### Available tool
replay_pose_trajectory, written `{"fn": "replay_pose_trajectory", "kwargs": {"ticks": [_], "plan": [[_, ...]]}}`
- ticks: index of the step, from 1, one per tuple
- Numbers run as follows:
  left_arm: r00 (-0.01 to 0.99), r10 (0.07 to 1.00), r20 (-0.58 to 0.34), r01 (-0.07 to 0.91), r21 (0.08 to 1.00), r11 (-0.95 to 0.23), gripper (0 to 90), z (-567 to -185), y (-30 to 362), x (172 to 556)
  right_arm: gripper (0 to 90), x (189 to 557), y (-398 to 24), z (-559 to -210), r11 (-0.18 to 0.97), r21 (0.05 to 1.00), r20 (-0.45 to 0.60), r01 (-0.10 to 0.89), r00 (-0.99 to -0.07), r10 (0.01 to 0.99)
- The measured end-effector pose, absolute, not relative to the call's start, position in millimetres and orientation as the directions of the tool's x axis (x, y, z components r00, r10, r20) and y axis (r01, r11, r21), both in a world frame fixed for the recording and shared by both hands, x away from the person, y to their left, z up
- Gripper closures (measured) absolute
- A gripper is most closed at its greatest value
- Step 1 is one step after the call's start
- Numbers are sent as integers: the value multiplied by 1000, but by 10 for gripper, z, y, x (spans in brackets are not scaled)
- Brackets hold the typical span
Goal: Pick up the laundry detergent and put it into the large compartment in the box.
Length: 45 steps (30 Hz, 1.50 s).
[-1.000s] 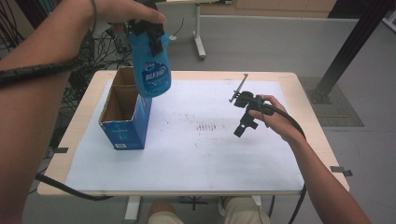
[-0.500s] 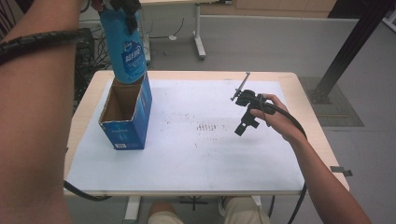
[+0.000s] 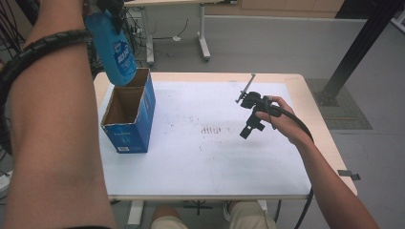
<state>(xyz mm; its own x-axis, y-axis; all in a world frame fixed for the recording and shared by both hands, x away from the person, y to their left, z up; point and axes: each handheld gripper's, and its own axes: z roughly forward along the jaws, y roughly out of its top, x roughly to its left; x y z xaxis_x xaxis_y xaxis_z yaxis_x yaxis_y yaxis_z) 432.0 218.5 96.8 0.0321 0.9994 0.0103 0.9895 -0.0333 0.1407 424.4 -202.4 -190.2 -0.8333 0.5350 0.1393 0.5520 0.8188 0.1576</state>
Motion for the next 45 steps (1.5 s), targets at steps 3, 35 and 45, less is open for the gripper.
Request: {"fn": "replay_pose_trajectory", "kwargs": {"ticks": [3,35,45], "plan": [[7,1000,5,990,141,-8,365,907,2245,4312,49,4249,-2021,-1909,817,153,139,555,-831,538],[-70,997,-17,992,102,72,366,266,2515,4356,49,4229,-1999,-1908,818,151,130,556,-831,541],[-75,997,-33,994,78,77,366,1,2559,4387,49,4228,-1948,-1925,822,143,126,551,-834,537]]}}
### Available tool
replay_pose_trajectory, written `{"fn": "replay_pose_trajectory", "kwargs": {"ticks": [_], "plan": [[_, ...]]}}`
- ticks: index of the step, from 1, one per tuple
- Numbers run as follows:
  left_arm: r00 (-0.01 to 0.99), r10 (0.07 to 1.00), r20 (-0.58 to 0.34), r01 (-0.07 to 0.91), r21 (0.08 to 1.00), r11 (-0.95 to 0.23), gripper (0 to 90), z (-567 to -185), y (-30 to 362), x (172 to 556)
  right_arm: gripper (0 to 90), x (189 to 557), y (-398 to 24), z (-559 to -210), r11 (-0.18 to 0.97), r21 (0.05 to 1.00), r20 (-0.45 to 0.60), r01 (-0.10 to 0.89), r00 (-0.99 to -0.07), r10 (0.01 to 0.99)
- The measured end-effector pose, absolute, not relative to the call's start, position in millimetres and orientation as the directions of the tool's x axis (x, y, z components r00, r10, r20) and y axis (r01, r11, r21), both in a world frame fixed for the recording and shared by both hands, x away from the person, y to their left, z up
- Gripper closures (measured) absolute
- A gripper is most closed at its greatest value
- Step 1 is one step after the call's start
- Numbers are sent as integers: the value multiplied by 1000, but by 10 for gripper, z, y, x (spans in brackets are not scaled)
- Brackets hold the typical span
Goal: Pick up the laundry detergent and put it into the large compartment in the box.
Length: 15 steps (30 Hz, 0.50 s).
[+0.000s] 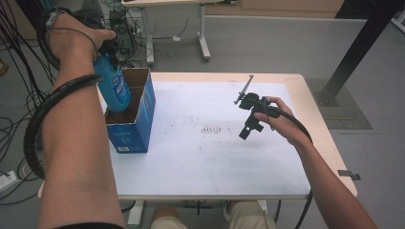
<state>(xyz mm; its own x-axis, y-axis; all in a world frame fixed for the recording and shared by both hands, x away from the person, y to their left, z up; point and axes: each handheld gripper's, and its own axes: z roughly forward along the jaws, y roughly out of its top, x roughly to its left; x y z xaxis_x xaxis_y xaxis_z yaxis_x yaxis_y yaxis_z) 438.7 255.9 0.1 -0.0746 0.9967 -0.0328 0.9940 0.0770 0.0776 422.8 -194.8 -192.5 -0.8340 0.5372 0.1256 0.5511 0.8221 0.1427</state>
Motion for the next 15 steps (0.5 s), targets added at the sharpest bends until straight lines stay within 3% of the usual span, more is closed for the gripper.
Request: {"fn": "replay_pose_trajectory", "kwargs": {"ticks": [15], "plan": [[-69,997,-32,997,37,70,367,-425,2541,4445,49,4227,-1942,-1937,823,138,128,551,-834,537]]}}
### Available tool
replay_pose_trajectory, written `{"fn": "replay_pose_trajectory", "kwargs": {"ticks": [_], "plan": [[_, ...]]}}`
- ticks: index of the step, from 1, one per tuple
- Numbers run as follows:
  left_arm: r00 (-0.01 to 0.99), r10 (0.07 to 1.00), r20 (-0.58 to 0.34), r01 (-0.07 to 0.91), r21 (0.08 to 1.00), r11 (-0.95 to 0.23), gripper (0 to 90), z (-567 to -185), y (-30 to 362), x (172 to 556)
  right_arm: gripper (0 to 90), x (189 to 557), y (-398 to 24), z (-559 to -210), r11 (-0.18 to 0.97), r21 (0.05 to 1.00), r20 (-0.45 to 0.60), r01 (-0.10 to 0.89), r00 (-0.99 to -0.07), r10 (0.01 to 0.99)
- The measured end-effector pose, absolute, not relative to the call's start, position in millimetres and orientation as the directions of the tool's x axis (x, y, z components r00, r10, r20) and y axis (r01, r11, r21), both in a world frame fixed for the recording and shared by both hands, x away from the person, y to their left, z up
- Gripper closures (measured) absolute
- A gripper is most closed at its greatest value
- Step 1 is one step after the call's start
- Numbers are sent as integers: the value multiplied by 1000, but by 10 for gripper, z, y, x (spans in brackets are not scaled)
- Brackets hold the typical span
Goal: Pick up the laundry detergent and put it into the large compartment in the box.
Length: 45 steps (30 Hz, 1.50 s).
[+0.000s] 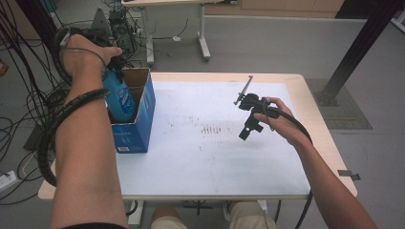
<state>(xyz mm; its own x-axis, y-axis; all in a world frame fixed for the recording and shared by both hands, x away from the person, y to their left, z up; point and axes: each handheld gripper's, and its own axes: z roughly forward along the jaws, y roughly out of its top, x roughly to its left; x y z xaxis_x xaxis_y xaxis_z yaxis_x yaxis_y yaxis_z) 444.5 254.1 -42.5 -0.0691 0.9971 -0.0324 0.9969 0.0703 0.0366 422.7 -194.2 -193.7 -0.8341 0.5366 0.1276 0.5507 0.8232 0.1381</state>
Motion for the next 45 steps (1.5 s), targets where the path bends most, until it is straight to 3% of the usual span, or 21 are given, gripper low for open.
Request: {"fn": "replay_pose_trajectory", "kwargs": {"ticks": [24,45], "plan": [[-76,995,-57,997,26,78,368,-1107,2526,4432,49,4241,-1926,-1989,825,129,133,551,-834,536],[-67,996,-59,997,45,70,369,-1417,2475,4393,49,4250,-1937,-2044,823,126,141,554,-831,538]]}}
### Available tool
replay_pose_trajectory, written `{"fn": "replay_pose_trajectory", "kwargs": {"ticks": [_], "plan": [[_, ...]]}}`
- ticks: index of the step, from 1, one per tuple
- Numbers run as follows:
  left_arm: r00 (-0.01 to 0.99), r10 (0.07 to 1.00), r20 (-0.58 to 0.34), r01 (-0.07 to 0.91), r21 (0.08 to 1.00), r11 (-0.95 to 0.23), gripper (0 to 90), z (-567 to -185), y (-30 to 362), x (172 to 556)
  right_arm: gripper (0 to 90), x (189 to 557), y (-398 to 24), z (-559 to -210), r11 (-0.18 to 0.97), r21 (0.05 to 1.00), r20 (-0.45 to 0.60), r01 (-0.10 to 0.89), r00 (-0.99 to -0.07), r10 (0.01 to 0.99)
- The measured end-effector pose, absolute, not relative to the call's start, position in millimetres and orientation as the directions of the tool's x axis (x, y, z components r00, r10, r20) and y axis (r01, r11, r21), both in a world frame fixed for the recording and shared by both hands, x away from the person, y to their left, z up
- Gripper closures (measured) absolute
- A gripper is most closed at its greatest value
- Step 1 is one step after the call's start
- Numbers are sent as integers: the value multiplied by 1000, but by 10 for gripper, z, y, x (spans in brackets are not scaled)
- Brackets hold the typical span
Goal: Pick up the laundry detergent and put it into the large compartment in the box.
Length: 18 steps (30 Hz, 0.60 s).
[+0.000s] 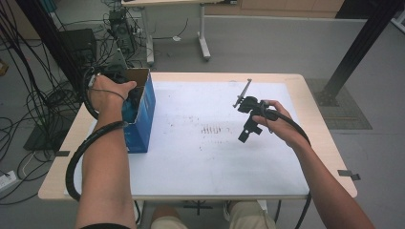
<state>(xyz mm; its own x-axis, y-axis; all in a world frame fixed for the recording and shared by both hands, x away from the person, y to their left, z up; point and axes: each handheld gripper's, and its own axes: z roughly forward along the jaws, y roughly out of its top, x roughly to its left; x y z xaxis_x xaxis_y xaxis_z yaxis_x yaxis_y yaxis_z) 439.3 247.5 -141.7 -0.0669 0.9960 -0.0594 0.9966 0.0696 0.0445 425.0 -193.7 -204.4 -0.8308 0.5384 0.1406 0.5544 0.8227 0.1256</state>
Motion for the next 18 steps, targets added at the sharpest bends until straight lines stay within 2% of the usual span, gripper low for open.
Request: {"fn": "replay_pose_trajectory", "kwargs": {"ticks": [18], "plan": [[-48,997,-53,997,65,52,369,-1546,2465,4319,49,4241,-1944,-2066,819,131,146,559,-828,542]]}}
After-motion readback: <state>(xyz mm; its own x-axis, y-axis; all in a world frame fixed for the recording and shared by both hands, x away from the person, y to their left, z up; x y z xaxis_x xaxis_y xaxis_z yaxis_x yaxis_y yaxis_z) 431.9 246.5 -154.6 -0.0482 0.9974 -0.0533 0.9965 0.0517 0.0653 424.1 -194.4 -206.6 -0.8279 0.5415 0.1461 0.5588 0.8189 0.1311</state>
